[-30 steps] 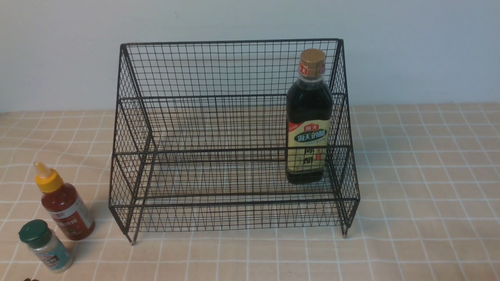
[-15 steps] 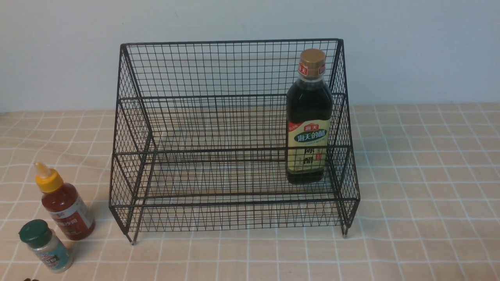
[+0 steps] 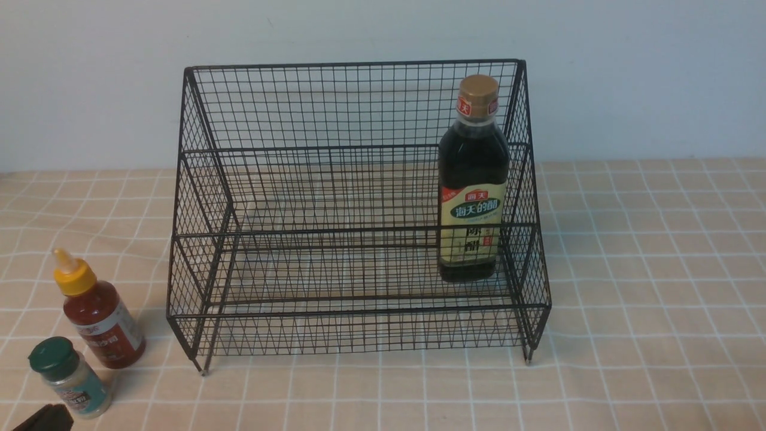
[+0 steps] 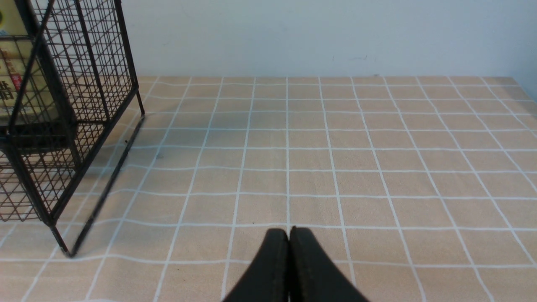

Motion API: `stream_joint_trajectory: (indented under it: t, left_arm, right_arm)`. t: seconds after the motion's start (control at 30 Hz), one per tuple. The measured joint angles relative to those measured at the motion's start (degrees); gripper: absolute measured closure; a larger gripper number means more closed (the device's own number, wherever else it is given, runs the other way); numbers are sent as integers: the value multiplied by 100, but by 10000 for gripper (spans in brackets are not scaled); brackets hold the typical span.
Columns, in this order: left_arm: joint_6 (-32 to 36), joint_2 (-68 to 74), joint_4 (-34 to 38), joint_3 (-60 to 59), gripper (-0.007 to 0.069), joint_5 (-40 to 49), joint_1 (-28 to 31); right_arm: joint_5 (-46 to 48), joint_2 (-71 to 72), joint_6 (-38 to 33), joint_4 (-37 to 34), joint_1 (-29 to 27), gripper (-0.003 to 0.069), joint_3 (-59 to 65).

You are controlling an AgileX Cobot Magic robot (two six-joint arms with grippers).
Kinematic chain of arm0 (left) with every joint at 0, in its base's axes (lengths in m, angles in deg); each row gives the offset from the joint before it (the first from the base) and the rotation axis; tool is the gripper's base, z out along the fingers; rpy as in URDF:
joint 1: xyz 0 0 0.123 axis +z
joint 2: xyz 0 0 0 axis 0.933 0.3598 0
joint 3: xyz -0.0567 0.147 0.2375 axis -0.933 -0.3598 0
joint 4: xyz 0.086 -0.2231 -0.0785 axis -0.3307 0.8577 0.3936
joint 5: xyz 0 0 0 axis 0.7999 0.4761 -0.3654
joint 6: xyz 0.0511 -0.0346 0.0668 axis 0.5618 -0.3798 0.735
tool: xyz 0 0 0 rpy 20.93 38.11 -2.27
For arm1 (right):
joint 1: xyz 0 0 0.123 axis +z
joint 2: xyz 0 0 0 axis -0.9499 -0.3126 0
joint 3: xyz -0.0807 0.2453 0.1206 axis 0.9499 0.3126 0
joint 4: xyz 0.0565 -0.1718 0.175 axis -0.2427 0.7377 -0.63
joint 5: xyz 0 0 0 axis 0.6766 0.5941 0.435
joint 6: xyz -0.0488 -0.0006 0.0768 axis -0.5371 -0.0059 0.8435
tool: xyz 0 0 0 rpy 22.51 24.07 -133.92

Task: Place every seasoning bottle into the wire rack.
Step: Use the left arm to grab the condiment bottle farthest to it

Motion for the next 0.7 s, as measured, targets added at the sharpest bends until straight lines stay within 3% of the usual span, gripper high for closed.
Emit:
stream_joint_trajectory:
  t: [0.13,0.3,0.5,0.6,0.7]
  left_arm:
    - [-174,0,1438,0,631,-571,0]
    - [-156,0,1917,0,631,-1673,0]
    - [117,6,1681,43,631,-3441,0]
    - [540,226,1414,319,631,-3273,0]
    - [1192,888,1091,860,631,-2471,1]
  right_arm:
    - [0,0,0,0,0,673,0]
    - [0,0,0,0,0,673,0]
    - [0,0,0,0,0,673,0]
    - [0,0,0,0,0,673,0]
    - [0,0,0,0,0,673,0]
